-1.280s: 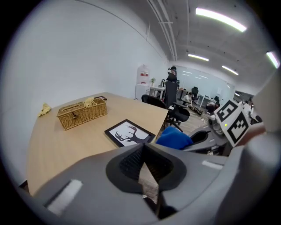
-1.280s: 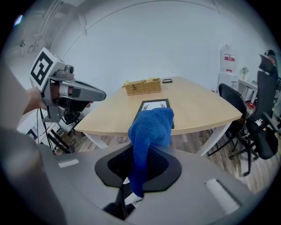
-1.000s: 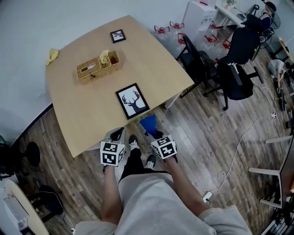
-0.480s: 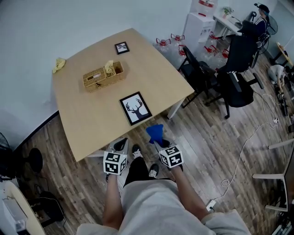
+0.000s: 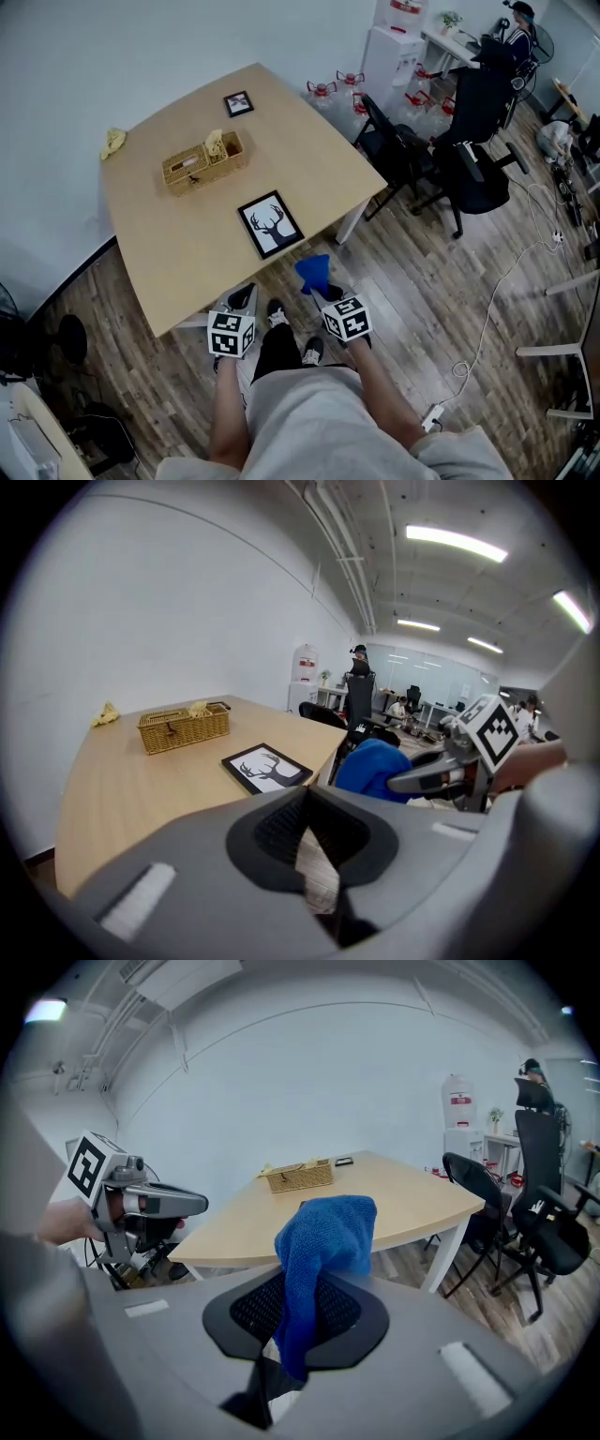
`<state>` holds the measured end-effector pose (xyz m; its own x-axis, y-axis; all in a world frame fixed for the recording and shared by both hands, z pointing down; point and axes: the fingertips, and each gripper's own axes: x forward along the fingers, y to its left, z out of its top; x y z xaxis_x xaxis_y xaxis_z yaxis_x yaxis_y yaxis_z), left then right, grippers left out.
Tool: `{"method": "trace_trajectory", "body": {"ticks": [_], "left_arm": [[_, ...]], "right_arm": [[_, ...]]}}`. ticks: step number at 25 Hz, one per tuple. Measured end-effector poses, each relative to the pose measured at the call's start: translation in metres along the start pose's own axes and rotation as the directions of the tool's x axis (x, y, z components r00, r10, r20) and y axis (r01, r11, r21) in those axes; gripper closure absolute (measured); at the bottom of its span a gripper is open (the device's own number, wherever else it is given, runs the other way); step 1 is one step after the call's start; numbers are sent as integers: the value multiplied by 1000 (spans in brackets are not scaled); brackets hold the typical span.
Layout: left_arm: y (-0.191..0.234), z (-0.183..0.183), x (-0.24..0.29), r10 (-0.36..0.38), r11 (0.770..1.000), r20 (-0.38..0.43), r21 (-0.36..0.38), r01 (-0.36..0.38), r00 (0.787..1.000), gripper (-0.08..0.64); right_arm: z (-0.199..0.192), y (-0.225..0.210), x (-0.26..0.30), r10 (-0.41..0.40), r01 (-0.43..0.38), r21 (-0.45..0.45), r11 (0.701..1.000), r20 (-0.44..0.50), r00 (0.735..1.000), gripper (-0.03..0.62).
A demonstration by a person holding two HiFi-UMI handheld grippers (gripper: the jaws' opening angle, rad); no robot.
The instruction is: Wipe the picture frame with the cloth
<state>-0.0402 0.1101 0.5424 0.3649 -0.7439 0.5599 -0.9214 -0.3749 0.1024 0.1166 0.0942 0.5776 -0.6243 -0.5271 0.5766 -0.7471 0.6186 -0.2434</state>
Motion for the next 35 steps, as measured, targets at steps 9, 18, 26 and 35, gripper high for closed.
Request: {"method": "trace_trajectory", "body": {"ticks": [9, 18, 26, 35], "left_arm": [[-7, -9, 2, -12, 1000, -18, 3, 12, 1000, 508], [-8, -10, 0, 11, 1000, -26, 21, -11, 1000, 508], [-11, -8, 0, 0, 1000, -7, 9, 0, 1000, 508], [-12, -5, 3, -14, 1000, -1, 4, 14, 1000, 508]], "right_arm": [[-3, 6, -8, 19, -19, -22, 1000, 2, 1000, 548], [-4, 8, -14, 28, -28, -56, 998, -10, 1000, 548], [-2, 5, -19, 17, -18, -82, 996, -11, 1000, 548], [-1, 1, -20, 6, -8, -97, 995, -19, 1000, 548]]}}
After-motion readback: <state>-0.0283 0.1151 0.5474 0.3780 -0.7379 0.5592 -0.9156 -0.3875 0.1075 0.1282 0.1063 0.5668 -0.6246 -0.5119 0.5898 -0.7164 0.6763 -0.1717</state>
